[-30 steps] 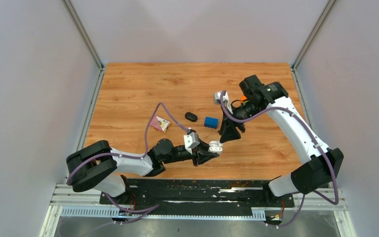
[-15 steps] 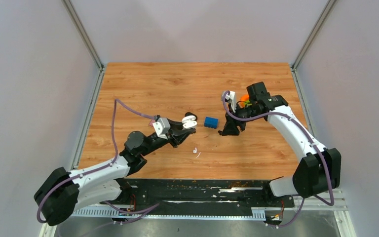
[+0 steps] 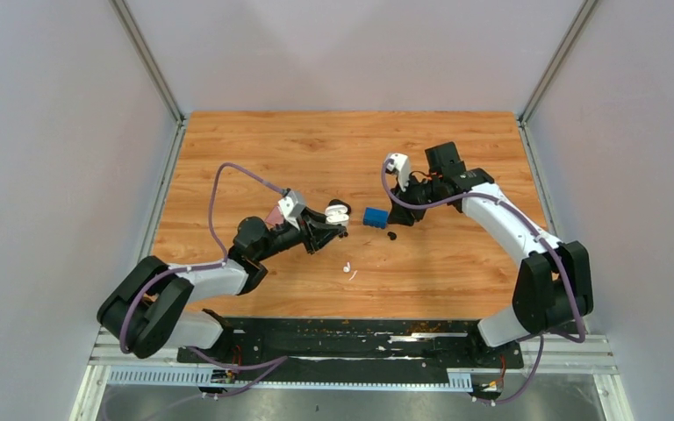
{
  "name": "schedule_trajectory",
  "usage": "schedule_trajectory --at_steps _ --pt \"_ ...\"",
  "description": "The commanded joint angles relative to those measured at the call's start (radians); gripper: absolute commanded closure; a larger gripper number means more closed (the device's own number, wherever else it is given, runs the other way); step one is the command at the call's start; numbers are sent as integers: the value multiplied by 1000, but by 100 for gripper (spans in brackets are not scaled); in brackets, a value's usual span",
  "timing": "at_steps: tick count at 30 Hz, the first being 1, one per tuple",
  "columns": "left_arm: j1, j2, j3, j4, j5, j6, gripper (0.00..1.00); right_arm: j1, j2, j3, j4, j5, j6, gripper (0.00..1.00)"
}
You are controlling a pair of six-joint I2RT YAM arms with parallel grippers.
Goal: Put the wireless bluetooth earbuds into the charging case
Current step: Pick up the earbud from the center of the board.
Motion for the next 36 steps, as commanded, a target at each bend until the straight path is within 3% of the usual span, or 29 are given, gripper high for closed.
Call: schedule_trajectory --at_steps 1,10,21,27,30,36 --pt "87 35 16 280 86 -188 100 57 31 -19 63 33 -42 66" --pt "115 -92 15 106 96 -79 100 236 255 80 49 84 -13 70" --pt "126 -327 -33 -51 -26 -38 100 251 380 221 59 75 21 70" --pt "126 -399 -75 -91 -25 -83 100 265 540 420 -1 98 186 70" --pt "126 -432 -69 -146 -34 -47 100 270 583 486 -39 155 304 65" --pt "126 -435 -70 -137 -31 -50 100 270 584 480 13 274 527 62"
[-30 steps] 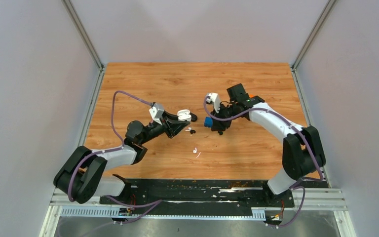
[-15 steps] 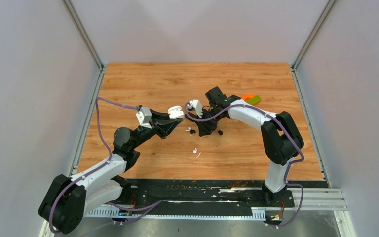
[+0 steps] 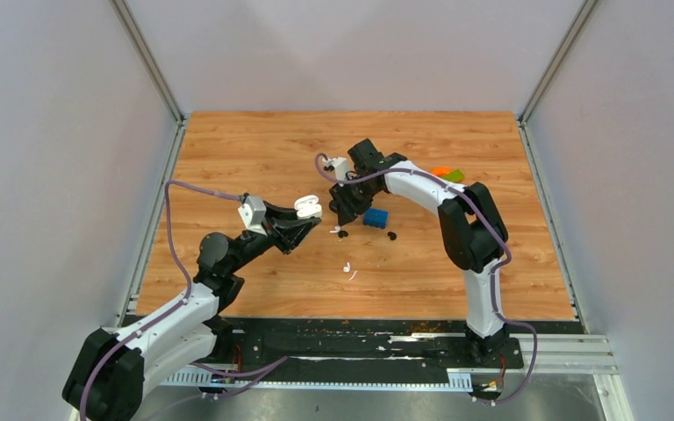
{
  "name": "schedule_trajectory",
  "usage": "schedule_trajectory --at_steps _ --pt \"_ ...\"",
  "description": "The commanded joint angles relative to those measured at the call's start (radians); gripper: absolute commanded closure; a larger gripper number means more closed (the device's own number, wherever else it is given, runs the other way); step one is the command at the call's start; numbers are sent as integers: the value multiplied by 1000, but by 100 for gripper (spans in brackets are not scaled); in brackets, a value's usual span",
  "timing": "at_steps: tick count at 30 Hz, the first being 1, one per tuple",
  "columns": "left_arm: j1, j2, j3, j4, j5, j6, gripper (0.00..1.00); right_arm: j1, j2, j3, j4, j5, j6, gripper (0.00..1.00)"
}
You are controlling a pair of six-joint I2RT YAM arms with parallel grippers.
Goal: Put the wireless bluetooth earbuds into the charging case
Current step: Pick up the earbud from the center of the board.
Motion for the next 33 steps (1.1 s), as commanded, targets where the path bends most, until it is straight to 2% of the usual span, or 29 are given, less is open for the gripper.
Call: schedule_trajectory --at_steps 1,18,33 --pt "4 -11 5 11 -7 10 100 8 17 44 13 81 208 62" --pt "4 11 22 -3 24 19 100 22 137 100 9 53 279 63" --pt "4 24 33 -9 46 19 100 110 113 77 -19 348 293 73"
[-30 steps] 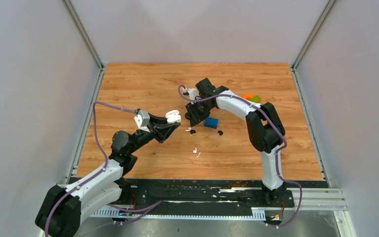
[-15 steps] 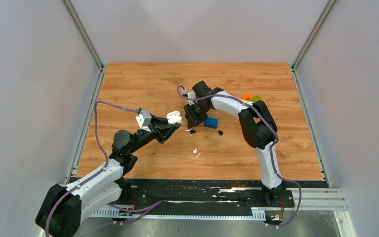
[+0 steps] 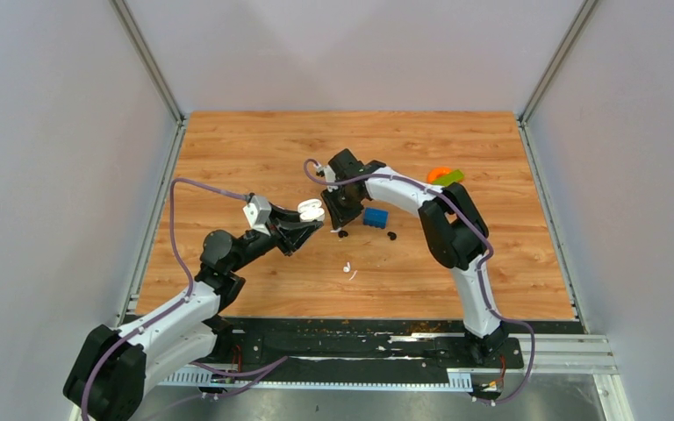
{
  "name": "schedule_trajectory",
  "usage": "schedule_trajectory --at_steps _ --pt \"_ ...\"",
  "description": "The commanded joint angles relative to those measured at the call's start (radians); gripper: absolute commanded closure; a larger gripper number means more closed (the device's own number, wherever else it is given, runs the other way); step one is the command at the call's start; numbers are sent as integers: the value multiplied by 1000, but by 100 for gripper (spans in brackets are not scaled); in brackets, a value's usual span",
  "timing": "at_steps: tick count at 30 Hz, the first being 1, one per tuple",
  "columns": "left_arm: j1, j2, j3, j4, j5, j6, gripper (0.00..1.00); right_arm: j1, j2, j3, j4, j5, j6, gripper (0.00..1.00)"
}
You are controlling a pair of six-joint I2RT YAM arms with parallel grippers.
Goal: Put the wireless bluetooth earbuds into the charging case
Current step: Pick up the earbud from the center of the board.
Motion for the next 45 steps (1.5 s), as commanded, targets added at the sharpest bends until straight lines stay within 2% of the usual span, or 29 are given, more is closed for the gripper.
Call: schedule_trajectory --at_steps 1,10,17,23,29,33,36,45 --pt "4 5 32 23 22 15 100 34 0 -2 -20 147 12 73" --pt "4 5 36 19 27 14 100 57 -35 -68 -12 264 -43 73" --pt "4 11 40 23 31 8 100 59 -97 -134 13 309 -97 68" --pt "4 9 42 21 33 6 100 60 -76 -126 16 234 -116 74" --pt "4 7 42 16 34 9 100 62 -64 -118 12 243 -120 79" --pt "4 11 45 16 36 9 100 63 -81 -122 10 274 -122 67" --pt "4 13 45 14 37 9 100 63 -88 -120 -3 316 -102 64" --pt "4 14 48 9 38 9 100 73 -81 -143 -8 306 -58 76"
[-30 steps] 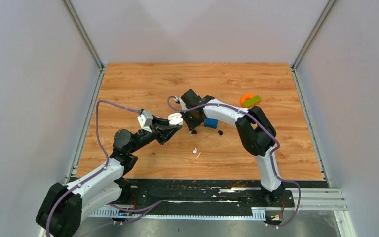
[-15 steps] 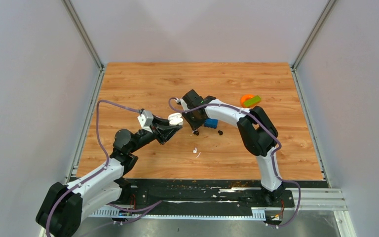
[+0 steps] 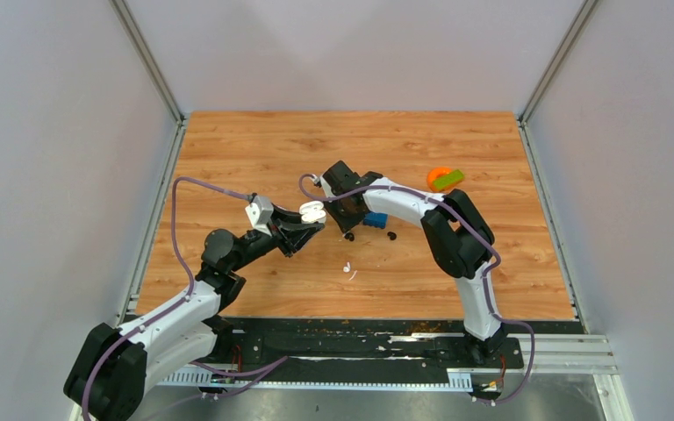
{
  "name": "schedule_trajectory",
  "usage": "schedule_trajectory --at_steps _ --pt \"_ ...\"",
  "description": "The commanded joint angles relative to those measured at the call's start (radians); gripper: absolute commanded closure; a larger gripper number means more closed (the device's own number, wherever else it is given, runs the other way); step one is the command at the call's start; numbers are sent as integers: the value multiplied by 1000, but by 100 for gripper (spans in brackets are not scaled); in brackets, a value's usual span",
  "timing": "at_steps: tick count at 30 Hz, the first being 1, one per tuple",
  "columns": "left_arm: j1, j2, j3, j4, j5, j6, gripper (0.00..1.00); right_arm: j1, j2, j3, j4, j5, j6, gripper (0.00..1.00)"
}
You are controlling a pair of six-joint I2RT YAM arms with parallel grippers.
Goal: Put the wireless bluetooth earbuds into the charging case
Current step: Pick up the earbud from the center of the board, then place the earbud in the charging case.
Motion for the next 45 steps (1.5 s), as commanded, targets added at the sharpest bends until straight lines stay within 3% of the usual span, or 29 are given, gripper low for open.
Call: schedule_trajectory --at_steps 1,10,19,30,40,45 --pt "4 1 46 19 12 9 100 4 8 -23 -46 45 22 77" --pt "4 6 50 14 16 9 100 6 25 -27 -45 48 16 76" --pt "5 4 43 18 14 2 100 -9 -58 -41 -18 74 -45 100" --pt "4 33 32 40 18 -10 100 -80 -214 -1 -83 16 -127 100" --pt "5 109 42 88 50 -44 100 -115 -428 38 -49 7 -378 100" --pt "4 132 47 90 67 -34 100 -127 -532 67 -100 -135 -437 100"
